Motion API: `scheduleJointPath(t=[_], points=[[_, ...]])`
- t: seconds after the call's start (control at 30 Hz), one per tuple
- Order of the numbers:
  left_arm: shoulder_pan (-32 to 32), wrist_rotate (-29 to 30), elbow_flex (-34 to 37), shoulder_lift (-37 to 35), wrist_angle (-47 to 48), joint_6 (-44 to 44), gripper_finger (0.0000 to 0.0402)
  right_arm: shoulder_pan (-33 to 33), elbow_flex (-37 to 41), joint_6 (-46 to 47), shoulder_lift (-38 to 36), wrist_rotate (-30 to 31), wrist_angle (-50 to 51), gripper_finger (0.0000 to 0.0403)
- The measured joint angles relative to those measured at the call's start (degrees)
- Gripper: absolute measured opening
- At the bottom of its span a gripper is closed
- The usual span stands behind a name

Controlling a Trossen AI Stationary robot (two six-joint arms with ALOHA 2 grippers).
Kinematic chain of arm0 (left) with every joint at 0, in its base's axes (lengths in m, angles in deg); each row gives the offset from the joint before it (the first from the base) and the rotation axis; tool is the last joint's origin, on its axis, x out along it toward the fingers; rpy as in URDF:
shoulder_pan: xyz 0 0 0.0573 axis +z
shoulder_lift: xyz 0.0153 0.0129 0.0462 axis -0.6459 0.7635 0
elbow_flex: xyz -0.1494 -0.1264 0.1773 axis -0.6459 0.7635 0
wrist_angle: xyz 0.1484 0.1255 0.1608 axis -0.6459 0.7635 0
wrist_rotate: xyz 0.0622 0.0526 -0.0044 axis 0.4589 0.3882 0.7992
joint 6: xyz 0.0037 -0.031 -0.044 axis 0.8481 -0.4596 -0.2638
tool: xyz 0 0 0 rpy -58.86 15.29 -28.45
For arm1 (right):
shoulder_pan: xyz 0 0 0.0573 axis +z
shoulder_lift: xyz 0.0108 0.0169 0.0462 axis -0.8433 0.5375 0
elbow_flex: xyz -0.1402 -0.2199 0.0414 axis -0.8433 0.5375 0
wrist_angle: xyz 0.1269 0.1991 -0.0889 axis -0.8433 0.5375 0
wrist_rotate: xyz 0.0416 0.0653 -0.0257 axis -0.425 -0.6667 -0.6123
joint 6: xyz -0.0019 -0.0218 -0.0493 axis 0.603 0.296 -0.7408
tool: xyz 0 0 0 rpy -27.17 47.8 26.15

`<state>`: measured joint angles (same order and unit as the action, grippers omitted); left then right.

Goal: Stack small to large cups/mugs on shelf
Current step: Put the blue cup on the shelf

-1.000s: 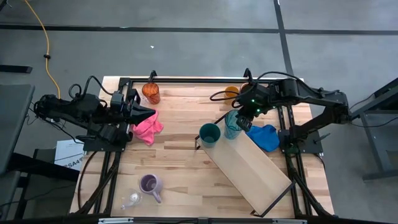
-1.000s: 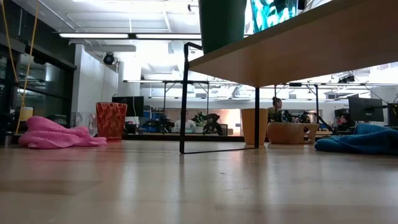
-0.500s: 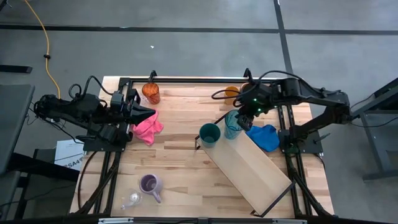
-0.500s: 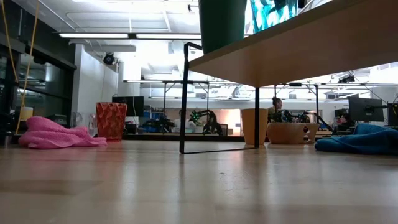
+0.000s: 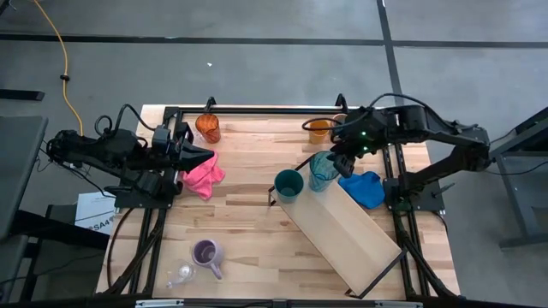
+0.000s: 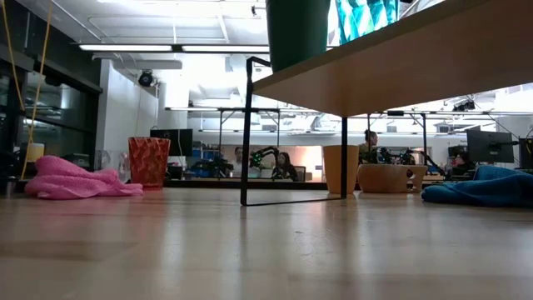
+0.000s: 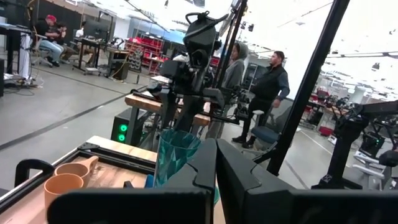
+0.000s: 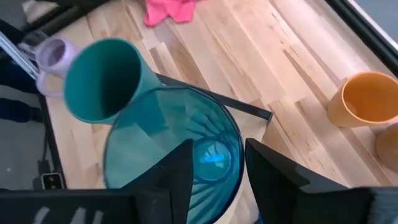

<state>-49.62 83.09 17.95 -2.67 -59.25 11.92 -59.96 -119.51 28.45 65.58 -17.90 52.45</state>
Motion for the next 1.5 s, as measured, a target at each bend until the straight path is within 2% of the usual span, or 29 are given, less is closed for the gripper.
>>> scheduleJointPath(t=[0.37, 0.7, 0.8, 0.9, 1.13, 1.33, 1.5], points=[[0.0, 0.0, 0.0, 0.0, 0.02, -0.5, 0.0, 0.95, 0.07, -4.58, -5.28, 0.67, -1.5, 0.0133], [0.0, 0.0, -0.01, 0.0, 0.02, -0.88, 0.0, 10.13, 0.32, 0.6, -10.52, 14.48, 3.08, 0.0132], [0.0, 0.0, 0.0, 0.0, 0.02, -1.05, 0.0, 12.18, 4.29, 3.04, -12.08, 16.99, 3.72, 0.0119], [0.0, 0.0, -0.01, 0.0, 0.02, -1.05, 0.0, 13.07, 12.35, 5.71, -15.03, 16.07, 1.42, 0.0092], [0.0, 0.0, 0.0, 0.0, 0.0, -1.07, 0.0, 13.0, 29.77, 10.6, -23.45, 7.79, -9.82, 0.0007], [0.0, 0.0, -0.01, 0.01, 0.0, -1.07, 0.0, 13.0, 38.98, 4.72, -24.87, 3.05, -21.89, 0.0002], [0.0, 0.0, 0.0, 0.0, 0.0, -1.11, 0.0, 13.0, 42.81, 1.67, -23.54, 0.85, -30.08, 0.0001]])
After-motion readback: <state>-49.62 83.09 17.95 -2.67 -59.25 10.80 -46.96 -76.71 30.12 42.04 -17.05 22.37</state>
